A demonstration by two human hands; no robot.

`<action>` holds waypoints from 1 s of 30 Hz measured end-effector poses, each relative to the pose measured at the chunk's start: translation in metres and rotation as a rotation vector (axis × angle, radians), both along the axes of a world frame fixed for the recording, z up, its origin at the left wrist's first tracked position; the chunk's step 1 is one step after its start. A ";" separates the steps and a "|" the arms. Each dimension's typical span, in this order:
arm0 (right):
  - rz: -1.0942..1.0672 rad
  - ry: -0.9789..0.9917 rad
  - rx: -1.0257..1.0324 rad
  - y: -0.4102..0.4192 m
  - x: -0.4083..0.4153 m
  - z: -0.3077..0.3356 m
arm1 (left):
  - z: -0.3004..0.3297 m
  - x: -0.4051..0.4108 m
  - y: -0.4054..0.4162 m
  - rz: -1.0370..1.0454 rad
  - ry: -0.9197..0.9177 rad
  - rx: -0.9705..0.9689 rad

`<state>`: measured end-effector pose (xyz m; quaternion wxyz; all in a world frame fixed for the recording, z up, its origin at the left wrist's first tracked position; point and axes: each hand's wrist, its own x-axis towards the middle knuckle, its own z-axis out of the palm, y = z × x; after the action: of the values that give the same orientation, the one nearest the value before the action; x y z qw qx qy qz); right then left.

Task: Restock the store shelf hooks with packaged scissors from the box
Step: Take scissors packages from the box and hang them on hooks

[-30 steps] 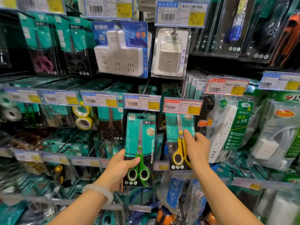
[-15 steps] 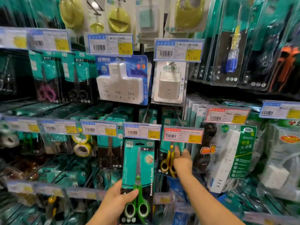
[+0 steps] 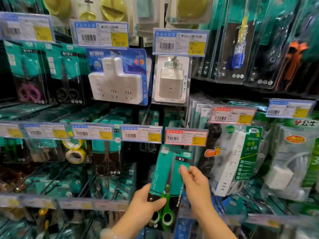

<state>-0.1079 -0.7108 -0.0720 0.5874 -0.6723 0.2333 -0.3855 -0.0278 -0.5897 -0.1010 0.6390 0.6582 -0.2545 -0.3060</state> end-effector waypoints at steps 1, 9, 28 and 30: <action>-0.012 -0.025 0.006 -0.003 -0.002 0.002 | 0.002 -0.005 -0.005 0.007 -0.032 -0.022; -0.024 -0.198 0.020 -0.014 -0.003 0.038 | 0.027 -0.023 -0.032 0.024 -0.077 -0.213; -0.171 -0.121 0.013 -0.030 0.029 0.036 | 0.025 -0.013 -0.045 0.081 0.007 -0.193; -0.192 -0.079 -0.024 -0.035 0.039 0.040 | 0.029 -0.007 -0.052 0.135 -0.087 -0.137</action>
<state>-0.0687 -0.7453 -0.0323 0.5486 -0.6380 0.2684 -0.4690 -0.0347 -0.6417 -0.0719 0.6900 0.6414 -0.2572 -0.2152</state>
